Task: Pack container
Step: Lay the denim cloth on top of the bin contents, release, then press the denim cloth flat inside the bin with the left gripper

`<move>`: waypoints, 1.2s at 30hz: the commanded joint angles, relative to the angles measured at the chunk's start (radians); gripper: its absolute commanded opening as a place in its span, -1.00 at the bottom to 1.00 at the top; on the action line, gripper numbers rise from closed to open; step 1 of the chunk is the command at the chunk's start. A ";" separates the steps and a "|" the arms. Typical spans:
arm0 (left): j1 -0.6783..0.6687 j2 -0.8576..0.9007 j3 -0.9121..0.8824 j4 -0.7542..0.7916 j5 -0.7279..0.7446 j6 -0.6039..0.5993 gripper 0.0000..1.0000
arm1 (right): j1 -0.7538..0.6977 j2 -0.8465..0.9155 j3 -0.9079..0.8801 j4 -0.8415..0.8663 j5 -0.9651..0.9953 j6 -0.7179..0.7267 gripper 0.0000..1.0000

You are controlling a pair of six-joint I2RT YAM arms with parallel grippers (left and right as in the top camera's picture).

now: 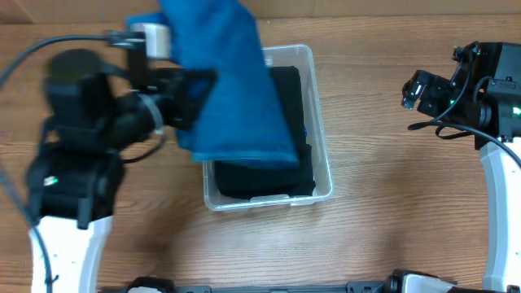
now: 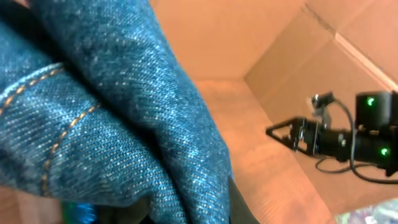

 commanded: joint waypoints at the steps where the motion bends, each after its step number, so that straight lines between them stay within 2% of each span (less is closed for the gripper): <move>1: -0.174 0.068 0.029 0.043 -0.208 -0.013 -0.92 | -0.002 -0.003 0.011 0.001 -0.002 -0.003 1.00; 5: -0.264 0.227 0.029 0.070 -0.214 -0.010 -0.92 | -0.002 -0.003 0.011 0.001 -0.002 -0.003 1.00; 9: -0.294 0.368 0.029 0.118 -0.153 -0.011 -0.92 | -0.002 -0.003 0.011 0.001 -0.002 -0.003 1.00; 12: -0.298 0.430 0.029 0.088 -0.142 -0.008 -0.91 | -0.002 -0.003 0.011 0.002 -0.002 -0.003 1.00; 13: -0.296 0.446 0.029 0.061 -0.146 0.011 -0.78 | -0.002 -0.003 0.011 0.001 -0.002 -0.003 1.00; 14: -0.290 0.450 0.029 0.026 -0.188 0.035 -0.37 | -0.002 -0.003 0.011 0.001 -0.002 -0.003 1.00; 16: -0.276 0.444 0.029 -0.042 -0.285 0.066 -0.22 | -0.002 -0.003 0.011 0.001 -0.002 -0.003 1.00; 18: -0.234 0.424 0.030 -0.154 -0.447 0.074 0.32 | -0.002 -0.003 0.011 0.001 -0.002 -0.003 1.00; 19: -0.211 0.412 0.030 -0.200 -0.502 0.073 0.90 | -0.002 -0.003 0.011 0.001 -0.002 -0.003 1.00; 20: -0.188 0.399 0.030 -0.234 -0.541 0.074 1.00 | -0.002 -0.003 0.011 0.002 -0.002 -0.003 1.00; 22: -0.123 0.362 0.030 -0.304 -0.648 0.072 1.00 | -0.002 -0.003 0.011 0.002 -0.002 -0.003 1.00; 24: -0.075 0.320 0.030 -0.312 -0.691 0.073 1.00 | -0.002 -0.003 0.011 0.003 -0.002 -0.003 1.00; 27: -0.072 0.271 0.030 -0.255 -0.676 0.094 1.00 | -0.002 -0.003 0.011 0.006 -0.002 -0.003 1.00; 31: -0.114 0.240 0.030 -0.147 -0.549 0.234 1.00 | -0.002 -0.003 0.011 0.006 -0.002 -0.003 1.00; 32: -0.129 0.237 0.030 -0.120 -0.540 0.256 0.79 | -0.002 -0.003 0.011 0.006 -0.002 -0.003 1.00; 33: -0.141 0.237 0.030 -0.109 -0.540 0.261 0.28 | -0.002 -0.003 0.011 0.006 -0.002 -0.003 1.00; 34: -0.149 0.240 0.029 -0.101 -0.544 0.261 -0.59 | -0.002 -0.003 0.011 0.005 -0.002 -0.003 1.00; 35: -0.150 0.247 0.029 -0.101 -0.549 0.260 -0.92 | -0.002 -0.003 0.011 0.005 -0.002 -0.003 1.00; 36: -0.150 0.260 0.029 -0.105 -0.555 0.260 -0.92 | -0.002 -0.003 0.011 0.005 -0.002 -0.003 1.00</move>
